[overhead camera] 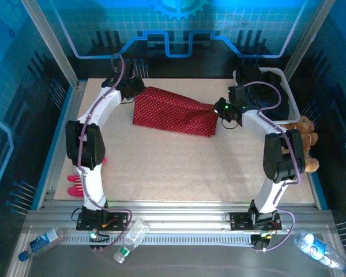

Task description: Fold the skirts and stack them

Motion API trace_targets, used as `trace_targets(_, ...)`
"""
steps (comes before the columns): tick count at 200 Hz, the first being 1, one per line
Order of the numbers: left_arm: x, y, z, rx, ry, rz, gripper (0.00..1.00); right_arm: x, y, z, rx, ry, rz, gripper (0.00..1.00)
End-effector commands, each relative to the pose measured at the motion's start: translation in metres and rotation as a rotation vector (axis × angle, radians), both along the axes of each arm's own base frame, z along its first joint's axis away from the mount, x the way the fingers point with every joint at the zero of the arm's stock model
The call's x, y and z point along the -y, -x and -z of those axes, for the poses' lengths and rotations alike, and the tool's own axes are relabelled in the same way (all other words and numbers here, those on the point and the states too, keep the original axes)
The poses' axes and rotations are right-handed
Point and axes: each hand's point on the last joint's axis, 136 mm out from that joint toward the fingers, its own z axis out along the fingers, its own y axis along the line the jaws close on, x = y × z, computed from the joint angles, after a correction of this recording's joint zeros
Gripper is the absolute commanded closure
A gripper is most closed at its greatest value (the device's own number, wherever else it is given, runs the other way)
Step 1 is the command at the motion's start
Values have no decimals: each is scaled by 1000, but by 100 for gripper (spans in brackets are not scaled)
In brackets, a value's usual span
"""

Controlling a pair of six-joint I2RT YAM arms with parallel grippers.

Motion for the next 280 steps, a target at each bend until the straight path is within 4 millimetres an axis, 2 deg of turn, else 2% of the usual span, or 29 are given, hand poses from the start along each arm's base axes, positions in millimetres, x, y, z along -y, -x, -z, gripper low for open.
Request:
trace_targets(1, -6, -23, -7, 47, -11, 2, 100, 7, -15, 6, -3, 10, -1, 100)
trace_targets(26, -2, -43, 7, 50, -19, 20, 100, 5, -30, 16, -10, 11, -10, 100)
trace_targets(45, -8, -58, 29, 33, -42, -2, 100, 4, -45, 23, -7, 11, -19, 99)
trace_targets(61, -7, -73, 47, 15, -13, -6, 94, 4, -56, 32, -19, 19, -17, 94)
trace_targets(66, -7, -77, 51, 11, -2, -5, 87, 5, -59, 33, -21, 24, -15, 90)
trace_targets(80, -2, -85, 55, -6, 29, 19, 53, 6, -64, 31, -22, 37, -13, 76)
trace_targets(100, 7, -83, 38, 0, 47, 56, 10, 7, -57, 24, -33, 43, 3, 51)
trace_targets(106, 8, -80, 30, 6, 48, 60, 2, 7, -52, 21, -35, 33, 8, 44)
trace_targets(111, 9, -76, 28, 5, 49, 65, 1, 4, -48, 19, -36, 23, 8, 38)
trace_targets(119, 11, -69, 22, 6, 55, 71, 1, 0, -42, 14, -33, 4, 0, 20)
trace_targets(127, 15, -60, 18, 0, 71, 81, 1, -6, -35, 10, -32, -3, -11, 10)
trace_targets(147, 35, -37, 29, -38, 173, 126, 1, -24, -21, 6, -30, 2, -61, 0)
trace_targets(157, 48, -30, 35, -51, 233, 156, 1, -34, -17, 10, -41, 8, -91, 0)
trace_targets(175, 67, -22, 57, -96, 292, 192, 1, -51, -16, 24, -68, 6, -136, 0)
trace_targets(202, 84, -21, 94, -179, 364, 209, 1, -70, -20, 49, -140, -34, -195, 0)
trace_targets(225, 79, -13, 126, -243, 348, 173, 1, -79, -15, 67, -196, -28, -241, 0)
trace_targets(242, 76, 2, 142, -277, 345, 159, 1, -84, -3, 77, -238, -36, -284, 0)
trace_targets(280, 69, 58, 176, -353, 333, 153, 1, -84, 35, 100, -318, -24, -394, 0)
